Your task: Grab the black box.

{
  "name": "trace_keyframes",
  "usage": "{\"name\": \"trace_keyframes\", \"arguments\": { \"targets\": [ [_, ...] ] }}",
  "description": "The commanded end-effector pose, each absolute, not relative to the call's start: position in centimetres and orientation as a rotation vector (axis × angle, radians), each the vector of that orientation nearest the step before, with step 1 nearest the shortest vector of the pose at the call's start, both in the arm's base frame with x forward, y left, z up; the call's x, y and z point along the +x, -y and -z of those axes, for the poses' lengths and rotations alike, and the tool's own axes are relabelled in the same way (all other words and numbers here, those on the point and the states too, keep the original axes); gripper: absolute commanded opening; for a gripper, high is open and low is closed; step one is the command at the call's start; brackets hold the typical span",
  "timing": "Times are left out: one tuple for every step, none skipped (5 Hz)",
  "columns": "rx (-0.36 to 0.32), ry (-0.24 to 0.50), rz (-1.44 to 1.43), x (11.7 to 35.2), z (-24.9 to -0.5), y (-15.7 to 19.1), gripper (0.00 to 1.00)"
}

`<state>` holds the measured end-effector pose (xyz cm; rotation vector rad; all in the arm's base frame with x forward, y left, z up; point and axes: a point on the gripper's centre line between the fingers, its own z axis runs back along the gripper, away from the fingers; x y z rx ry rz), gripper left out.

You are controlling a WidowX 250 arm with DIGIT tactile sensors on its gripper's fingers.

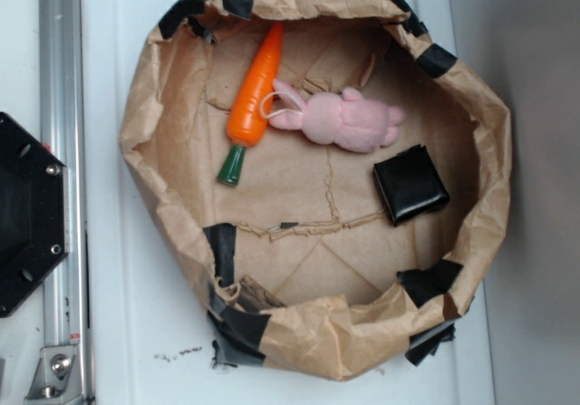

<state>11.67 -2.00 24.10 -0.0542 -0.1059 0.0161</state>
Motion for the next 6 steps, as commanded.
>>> {"name": "trace_keyframes", "arguments": {
  "targets": [
    [-0.054, 0.106, -0.016, 11.7, -24.1, 2.0, 1.00],
    [0.001, 0.247, -0.044, 16.7, -22.1, -0.6, 1.00],
    [0.009, 0.302, -0.114, 21.6, -20.6, -2.7, 1.00],
    [-0.019, 0.271, -0.162, 26.4, -16.3, -3.9, 1.00],
    [-0.045, 0.178, -0.239, 29.3, -11.9, -3.7, 1.00],
    [-0.027, 0.161, -0.132, 31.2, -9.2, -3.9, 1.00]
  ]
}}
